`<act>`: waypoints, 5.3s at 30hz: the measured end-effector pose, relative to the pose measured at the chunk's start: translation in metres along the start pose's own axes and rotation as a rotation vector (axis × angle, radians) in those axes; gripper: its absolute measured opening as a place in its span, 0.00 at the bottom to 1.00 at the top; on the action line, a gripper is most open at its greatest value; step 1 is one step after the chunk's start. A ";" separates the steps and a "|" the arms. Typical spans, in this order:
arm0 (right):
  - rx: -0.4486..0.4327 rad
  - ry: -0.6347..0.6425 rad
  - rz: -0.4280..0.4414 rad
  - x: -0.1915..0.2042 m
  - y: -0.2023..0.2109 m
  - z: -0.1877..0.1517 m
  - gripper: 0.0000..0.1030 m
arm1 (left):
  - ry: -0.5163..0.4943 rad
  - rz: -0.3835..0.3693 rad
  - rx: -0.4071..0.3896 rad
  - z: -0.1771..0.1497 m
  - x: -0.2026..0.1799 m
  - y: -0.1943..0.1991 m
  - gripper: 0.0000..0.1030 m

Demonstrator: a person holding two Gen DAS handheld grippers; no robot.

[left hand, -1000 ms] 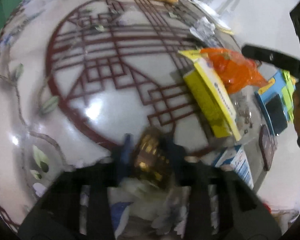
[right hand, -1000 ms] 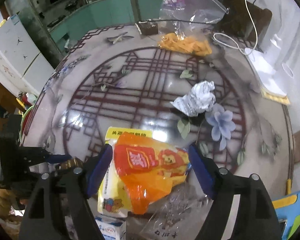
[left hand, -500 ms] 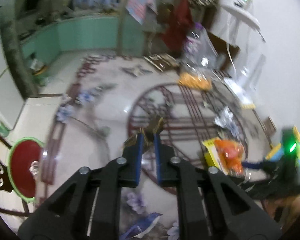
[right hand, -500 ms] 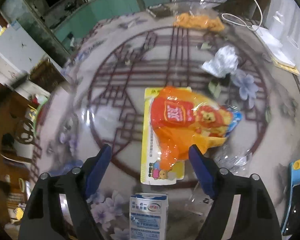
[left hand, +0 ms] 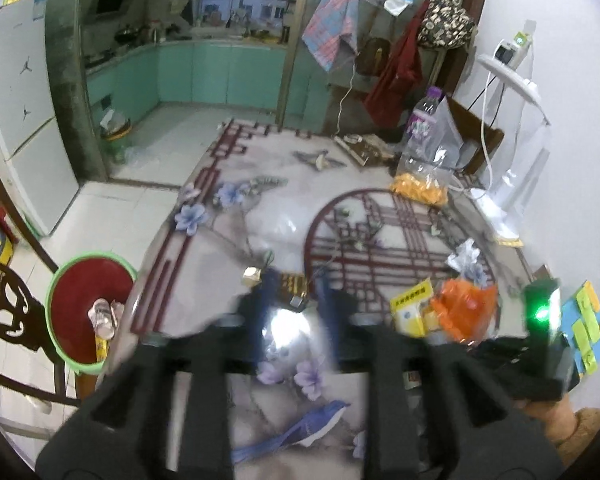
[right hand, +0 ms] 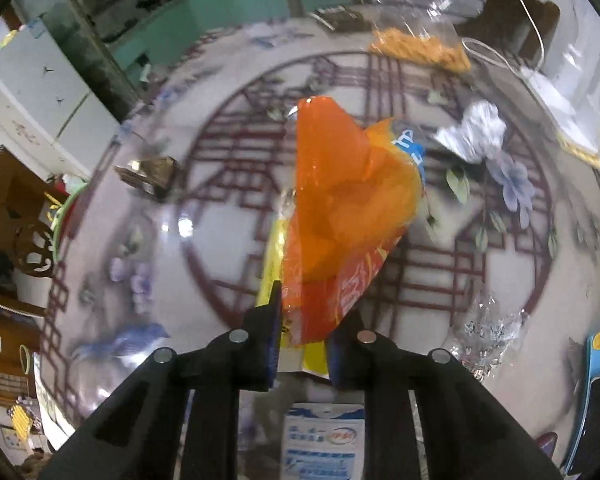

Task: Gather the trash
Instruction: 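Lift the orange bag with the right tool while the left tool lifts the gold-brown box, then carry both items over the red bin, then open both tools to drop the orange bag and gold-brown box into the bin, then move both open tools back to the table toward the clear plastic wrapper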

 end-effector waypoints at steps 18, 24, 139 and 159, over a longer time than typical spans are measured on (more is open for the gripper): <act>-0.037 -0.189 -0.027 -0.051 0.001 0.032 0.76 | -0.049 0.061 0.251 0.008 0.011 -0.145 0.80; -0.020 -0.258 -0.033 -0.083 -0.018 0.051 0.74 | 0.040 0.061 0.294 0.016 0.022 -0.183 0.82; -0.154 0.411 0.249 0.408 -0.008 0.132 0.47 | 0.234 0.246 -0.116 0.051 0.318 0.038 0.62; -0.238 0.374 0.266 0.324 0.056 0.079 0.48 | 0.196 0.244 -0.152 0.019 0.228 0.074 0.62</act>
Point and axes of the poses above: each gripper's, at about its wrist camera, not at the fingertips, and y roughly against the way its jaws point, x to its left, z to its top, the point moved 2 cm from there along -y, roughly the way its jaws point, and after that the axes turned 11 degrees about x, right-handed, at the moved point
